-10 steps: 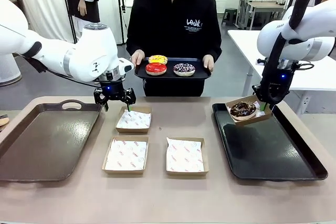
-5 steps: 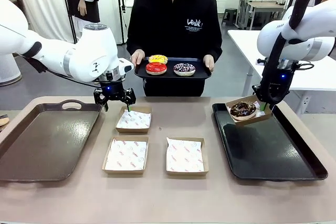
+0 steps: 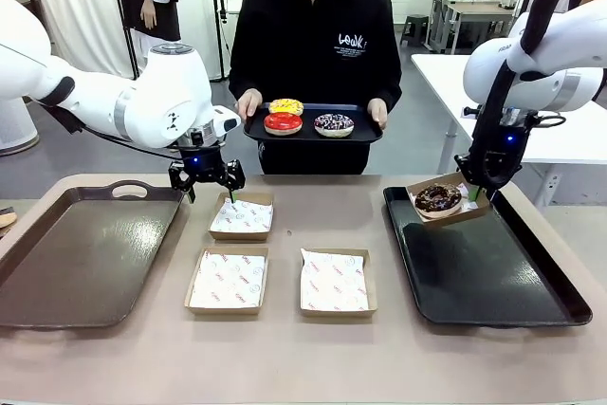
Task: Individually package the donuts and arrange them on the tray.
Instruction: Place the picked Paper togo box on the Handle tray while simultaneously picking up another Paper togo box from the table with the other hand.
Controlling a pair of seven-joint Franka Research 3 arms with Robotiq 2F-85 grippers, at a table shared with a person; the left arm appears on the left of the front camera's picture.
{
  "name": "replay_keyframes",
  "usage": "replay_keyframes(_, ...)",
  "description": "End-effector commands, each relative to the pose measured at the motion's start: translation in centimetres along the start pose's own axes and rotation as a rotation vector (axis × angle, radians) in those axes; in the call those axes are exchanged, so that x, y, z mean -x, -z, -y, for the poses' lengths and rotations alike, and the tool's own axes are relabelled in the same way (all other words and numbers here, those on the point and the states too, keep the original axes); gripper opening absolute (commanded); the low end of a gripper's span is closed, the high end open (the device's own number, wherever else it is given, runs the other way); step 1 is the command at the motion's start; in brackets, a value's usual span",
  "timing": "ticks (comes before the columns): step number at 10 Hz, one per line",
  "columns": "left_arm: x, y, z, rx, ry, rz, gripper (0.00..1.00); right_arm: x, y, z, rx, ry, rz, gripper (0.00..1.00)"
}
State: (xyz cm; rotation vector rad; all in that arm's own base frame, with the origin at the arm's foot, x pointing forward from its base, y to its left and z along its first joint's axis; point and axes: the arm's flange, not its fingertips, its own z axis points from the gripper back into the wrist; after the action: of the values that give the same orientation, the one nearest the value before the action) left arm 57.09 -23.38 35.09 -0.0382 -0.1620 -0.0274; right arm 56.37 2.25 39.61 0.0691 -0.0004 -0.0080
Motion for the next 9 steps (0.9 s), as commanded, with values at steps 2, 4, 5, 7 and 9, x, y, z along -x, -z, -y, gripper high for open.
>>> replay_keyframes(2,-0.2,0.2,-0.4,0.053,-0.057,-0.061,1.00,-0.2,1.0,-0.1,0.033,0.022,0.065,0.01)
replay_keyframes(4,-0.6,0.8,0.2,0.045,-0.075,-0.079,1.00,-0.8,1.9,0.9,0.017,0.021,0.060,0.01)
replay_keyframes(5,-0.6,1.0,0.6,0.036,-0.067,-0.079,1.00,-1.2,2.5,1.3,0.012,0.039,0.046,0.01)
replay_keyframes(7,-0.7,1.4,1.1,0.027,-0.070,-0.087,1.00,-1.6,3.6,1.8,-0.003,0.047,0.003,0.01)
replay_keyframes(9,-0.9,1.6,1.1,0.019,-0.084,-0.091,1.00,-1.9,4.0,2.1,-0.010,0.051,-0.010,0.01)
